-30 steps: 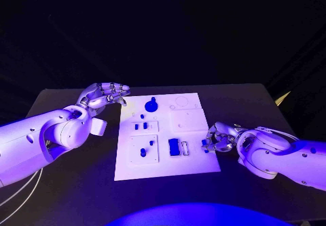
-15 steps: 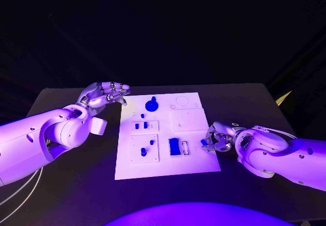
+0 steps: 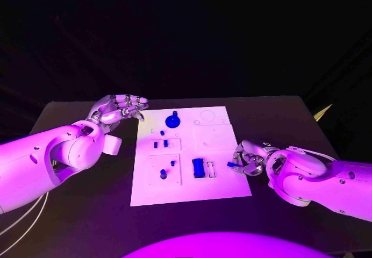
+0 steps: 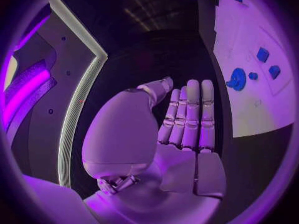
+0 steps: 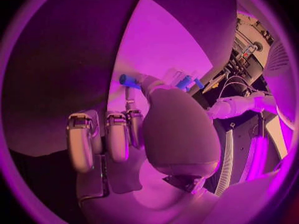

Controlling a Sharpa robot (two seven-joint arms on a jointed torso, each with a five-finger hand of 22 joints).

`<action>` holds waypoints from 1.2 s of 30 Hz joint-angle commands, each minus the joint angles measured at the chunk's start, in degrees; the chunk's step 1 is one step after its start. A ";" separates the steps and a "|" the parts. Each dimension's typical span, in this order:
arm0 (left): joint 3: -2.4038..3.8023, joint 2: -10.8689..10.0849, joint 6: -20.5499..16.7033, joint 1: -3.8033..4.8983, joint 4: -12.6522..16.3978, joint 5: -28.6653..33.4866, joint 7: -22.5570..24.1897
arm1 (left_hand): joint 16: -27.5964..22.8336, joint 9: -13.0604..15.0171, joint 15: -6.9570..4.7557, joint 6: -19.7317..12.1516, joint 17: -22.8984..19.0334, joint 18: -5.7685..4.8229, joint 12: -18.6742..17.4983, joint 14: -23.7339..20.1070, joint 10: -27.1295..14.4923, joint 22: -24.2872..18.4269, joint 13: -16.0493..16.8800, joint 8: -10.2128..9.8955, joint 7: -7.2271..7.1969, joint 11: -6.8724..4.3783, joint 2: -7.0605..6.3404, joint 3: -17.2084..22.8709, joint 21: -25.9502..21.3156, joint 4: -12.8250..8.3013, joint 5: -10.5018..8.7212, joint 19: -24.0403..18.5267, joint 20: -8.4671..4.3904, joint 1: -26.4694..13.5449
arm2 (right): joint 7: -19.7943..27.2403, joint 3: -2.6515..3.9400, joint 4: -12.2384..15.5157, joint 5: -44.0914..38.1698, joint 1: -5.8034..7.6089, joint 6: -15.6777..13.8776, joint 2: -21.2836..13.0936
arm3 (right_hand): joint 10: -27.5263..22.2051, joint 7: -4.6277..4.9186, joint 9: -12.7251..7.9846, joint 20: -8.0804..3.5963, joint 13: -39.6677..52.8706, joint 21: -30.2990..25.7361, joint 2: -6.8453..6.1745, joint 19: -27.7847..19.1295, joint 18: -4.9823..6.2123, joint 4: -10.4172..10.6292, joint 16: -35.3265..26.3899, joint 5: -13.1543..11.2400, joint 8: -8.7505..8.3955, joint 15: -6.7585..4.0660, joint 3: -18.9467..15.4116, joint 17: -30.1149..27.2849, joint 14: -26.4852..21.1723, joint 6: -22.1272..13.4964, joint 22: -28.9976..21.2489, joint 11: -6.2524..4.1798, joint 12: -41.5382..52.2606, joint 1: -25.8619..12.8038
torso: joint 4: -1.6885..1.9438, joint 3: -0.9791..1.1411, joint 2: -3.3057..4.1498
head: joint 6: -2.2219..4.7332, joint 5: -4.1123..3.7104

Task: Assemble the parts on the task board

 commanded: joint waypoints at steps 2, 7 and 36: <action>0.04 0.08 1.08 -0.01 0.17 0.18 0.45 | -0.24 -0.03 -0.11 -0.45 -0.09 0.68 0.36 -0.44 -0.29 0.00 -0.06 0.44 -0.02 -0.05 0.46 0.00 -0.23 -0.33 0.17 -0.35 0.16 0.23 | 0.74 -0.21 0.82 10.13 -0.07 -4.10 -0.18 | 3.24 -0.07 1.43 -0.31 11.94 0.26 -0.53 5.99 -0.82 -3.05 0.30 -0.03 1.34 -0.24 7.49 13.70 5.67 -0.90 15.08 -0.23 0.19 -3.92 | -0.02 -0.06 -0.05 | 0.21 0.11; 0.04 0.09 1.09 -0.01 0.18 0.18 0.47 | -0.24 -0.03 -0.11 -0.45 -0.09 0.68 0.36 -0.44 -0.29 0.00 -0.06 0.44 -0.02 -0.05 0.46 0.00 -0.23 -0.33 0.17 -0.35 0.16 0.23 | 1.83 -0.18 2.86 16.16 0.88 -5.30 -0.38 | 3.26 -0.03 2.11 -0.32 11.93 0.26 -0.45 5.99 -0.82 -4.55 0.32 -0.13 1.94 -0.23 10.14 13.75 5.68 -1.21 15.08 -0.23 0.12 -6.30 | 0.00 -0.05 0.00 | 0.26 -0.04; 0.04 0.03 1.23 0.00 0.40 0.18 0.43 | -0.25 -0.03 -0.10 -0.43 -0.10 0.68 0.38 -0.47 -0.31 0.02 -0.06 0.49 -0.01 -0.03 0.45 0.01 -0.22 -0.37 0.15 -0.36 0.16 0.26 | 0.20 -0.18 1.37 20.83 1.26 -2.89 5.78 | 3.32 -0.09 2.89 -0.28 11.91 0.26 -1.40 5.99 -0.82 -5.37 0.33 -0.54 2.78 -0.22 11.29 13.80 5.70 -0.64 15.08 -0.24 -0.03 -15.65 | 0.05 0.06 0.06 | 0.14 -0.19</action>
